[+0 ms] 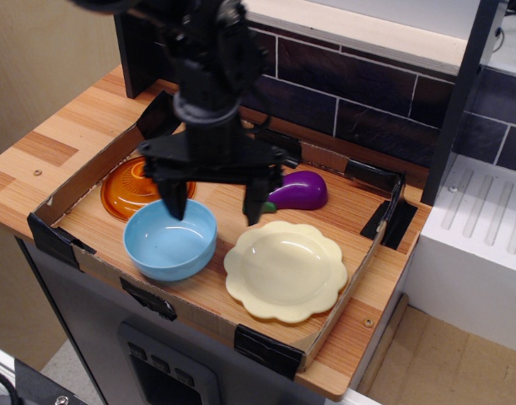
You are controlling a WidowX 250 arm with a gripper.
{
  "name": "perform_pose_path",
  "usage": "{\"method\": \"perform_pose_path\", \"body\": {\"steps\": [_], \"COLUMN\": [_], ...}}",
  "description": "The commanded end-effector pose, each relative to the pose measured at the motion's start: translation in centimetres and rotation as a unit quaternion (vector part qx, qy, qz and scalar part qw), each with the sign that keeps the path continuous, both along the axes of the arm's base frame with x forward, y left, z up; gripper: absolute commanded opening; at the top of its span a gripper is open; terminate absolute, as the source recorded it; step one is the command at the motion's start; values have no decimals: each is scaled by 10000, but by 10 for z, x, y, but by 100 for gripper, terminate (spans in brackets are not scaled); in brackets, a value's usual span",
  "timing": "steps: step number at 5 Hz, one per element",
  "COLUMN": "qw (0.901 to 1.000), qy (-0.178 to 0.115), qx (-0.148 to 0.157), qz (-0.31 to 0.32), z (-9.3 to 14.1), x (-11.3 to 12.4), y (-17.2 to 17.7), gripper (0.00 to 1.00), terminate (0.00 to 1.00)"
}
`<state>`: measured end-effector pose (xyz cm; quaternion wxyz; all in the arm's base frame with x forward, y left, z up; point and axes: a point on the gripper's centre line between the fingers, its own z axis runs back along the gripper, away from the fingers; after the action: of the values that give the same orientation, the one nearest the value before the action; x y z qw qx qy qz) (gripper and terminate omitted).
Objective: Put bowl on plate
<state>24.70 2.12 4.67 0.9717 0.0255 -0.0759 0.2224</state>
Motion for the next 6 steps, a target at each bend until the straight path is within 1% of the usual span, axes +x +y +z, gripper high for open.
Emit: {"method": "perform_pose_path", "body": {"steps": [1, 2, 3, 4, 5, 6], "qw": [9999, 9997, 9997, 9996, 9994, 9993], "qy": [-79, -84, -167, -201, -298, -319], "qx": [78, 200, 152, 178, 170, 173], "qz": [-96, -70, 11, 40, 73, 42], "z": [-20, -31, -30, -28, -22, -9], "x": [0, -1, -2, -3, -4, -4], "y": [0, -1, 0, 1, 2, -2], "gripper": [100, 100, 0, 0, 0, 0], "terminate": [0, 0, 0, 0, 0, 0]}}
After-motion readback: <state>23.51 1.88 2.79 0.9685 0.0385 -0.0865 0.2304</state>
